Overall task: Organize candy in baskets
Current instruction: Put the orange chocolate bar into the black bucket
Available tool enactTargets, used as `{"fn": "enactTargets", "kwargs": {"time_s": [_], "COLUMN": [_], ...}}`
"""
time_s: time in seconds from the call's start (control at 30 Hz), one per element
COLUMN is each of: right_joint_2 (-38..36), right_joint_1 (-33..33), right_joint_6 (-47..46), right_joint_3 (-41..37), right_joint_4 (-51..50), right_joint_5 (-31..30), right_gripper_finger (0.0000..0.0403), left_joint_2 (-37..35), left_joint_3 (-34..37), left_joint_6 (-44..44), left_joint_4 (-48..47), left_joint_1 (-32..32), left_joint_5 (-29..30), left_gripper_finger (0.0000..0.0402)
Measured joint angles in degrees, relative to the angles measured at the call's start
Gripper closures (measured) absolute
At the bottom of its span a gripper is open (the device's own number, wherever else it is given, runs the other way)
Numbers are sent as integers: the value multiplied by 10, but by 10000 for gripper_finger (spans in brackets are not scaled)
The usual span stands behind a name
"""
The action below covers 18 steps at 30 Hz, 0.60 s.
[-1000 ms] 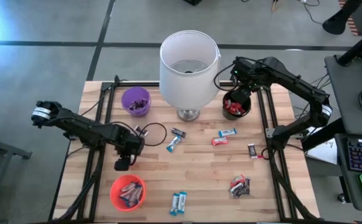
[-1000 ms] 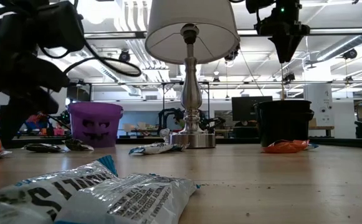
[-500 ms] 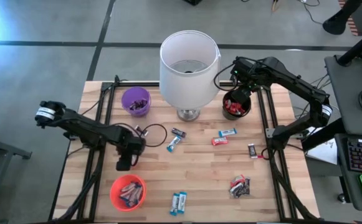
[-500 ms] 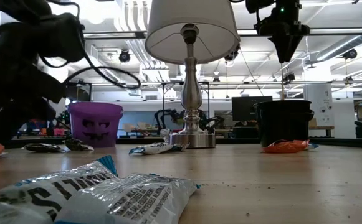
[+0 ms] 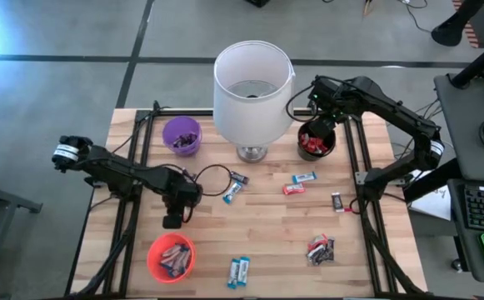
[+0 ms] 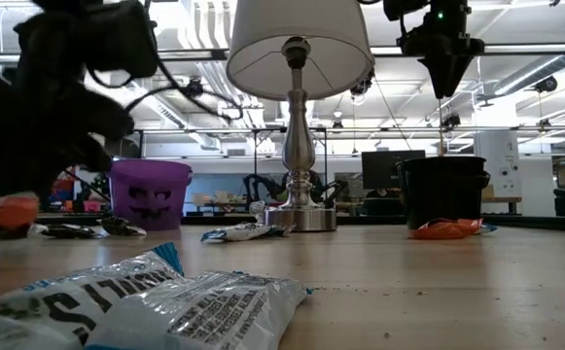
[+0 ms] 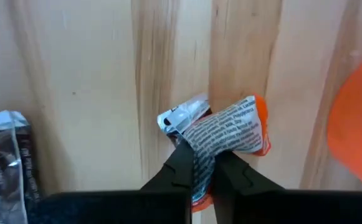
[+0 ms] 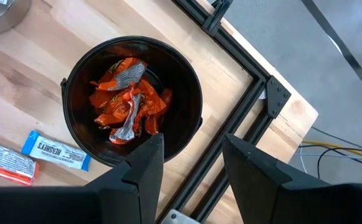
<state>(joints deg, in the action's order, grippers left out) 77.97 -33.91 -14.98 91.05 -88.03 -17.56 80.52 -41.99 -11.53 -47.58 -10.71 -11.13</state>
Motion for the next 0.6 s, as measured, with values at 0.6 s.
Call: {"fn": "enactTargets", "kwargs": {"time_s": [0.6], "right_joint_2": [-63], "right_joint_1": [0], "right_joint_6": [-20], "right_joint_3": [98], "right_joint_4": [0], "right_joint_5": [60], "right_gripper_finger": [274], "left_joint_2": [-28], "left_joint_3": [-156], "left_joint_6": [-16], "left_joint_4": [-135], "left_joint_1": [0], "left_joint_5": [90], "left_gripper_finger": [401]}}
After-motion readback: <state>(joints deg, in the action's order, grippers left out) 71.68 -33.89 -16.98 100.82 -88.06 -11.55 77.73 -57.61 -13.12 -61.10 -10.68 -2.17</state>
